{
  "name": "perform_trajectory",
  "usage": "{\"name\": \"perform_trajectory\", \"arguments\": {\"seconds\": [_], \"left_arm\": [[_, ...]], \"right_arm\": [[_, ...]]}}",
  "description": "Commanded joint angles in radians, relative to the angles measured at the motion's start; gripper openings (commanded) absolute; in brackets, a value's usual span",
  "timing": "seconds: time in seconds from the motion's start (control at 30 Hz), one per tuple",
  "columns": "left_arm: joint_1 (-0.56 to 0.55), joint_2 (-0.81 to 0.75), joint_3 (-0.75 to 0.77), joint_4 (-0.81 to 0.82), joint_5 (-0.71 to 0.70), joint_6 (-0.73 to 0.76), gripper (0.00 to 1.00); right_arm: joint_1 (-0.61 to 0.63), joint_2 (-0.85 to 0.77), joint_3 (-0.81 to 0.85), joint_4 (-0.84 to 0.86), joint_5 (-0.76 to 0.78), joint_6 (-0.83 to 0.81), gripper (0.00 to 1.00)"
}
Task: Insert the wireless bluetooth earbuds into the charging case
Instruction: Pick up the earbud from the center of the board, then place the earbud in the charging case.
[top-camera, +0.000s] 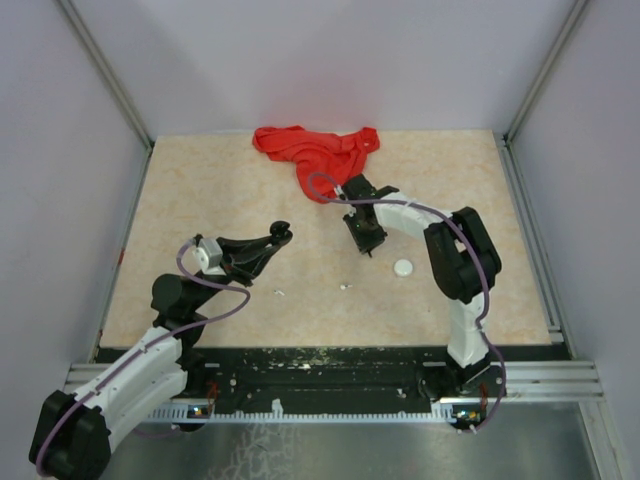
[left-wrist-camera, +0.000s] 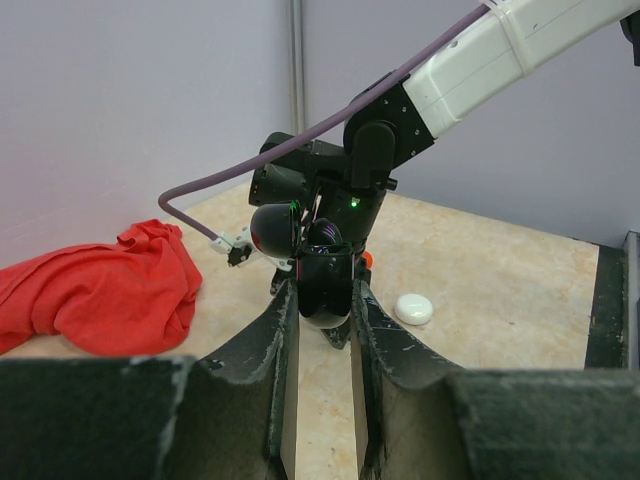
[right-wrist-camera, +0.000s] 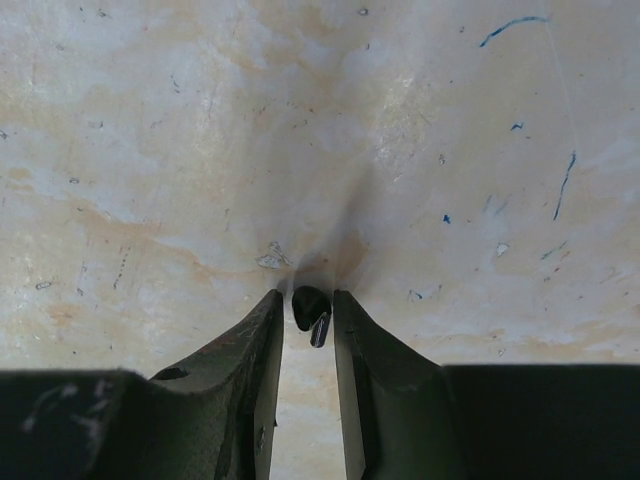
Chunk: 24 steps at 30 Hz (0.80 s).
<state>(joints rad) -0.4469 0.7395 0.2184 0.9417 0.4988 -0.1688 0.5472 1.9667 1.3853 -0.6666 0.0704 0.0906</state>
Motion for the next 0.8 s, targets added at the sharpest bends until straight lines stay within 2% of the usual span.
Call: {"name": "perform_trajectory", "arguments": {"seconds": [0.0, 0.3, 0.5, 0.77], "left_arm": [[0.003, -0.001, 0.034, 0.02, 0.011, -0.009, 0.01], [0.003, 0.012, 0.035, 0.027, 0.005, -0.02, 0.01], [0.004, 0.032, 0.042, 0.049, 0.014, -0.014, 0.01], [0.003, 0.069, 0.075, 0.043, 0.053, 0.097, 0.01]], "right_arm": [[0.011, 0.009, 0.044, -0.008, 0.036, 0.013, 0.27], [0.017, -0.039, 0.039, -0.018, 0.042, 0.017, 0.15], [0.036, -0.154, 0.027, -0.009, 0.065, 0.03, 0.12], [0.105, -0.357, 0.05, 0.016, 0.147, 0.042, 0.1]]}}
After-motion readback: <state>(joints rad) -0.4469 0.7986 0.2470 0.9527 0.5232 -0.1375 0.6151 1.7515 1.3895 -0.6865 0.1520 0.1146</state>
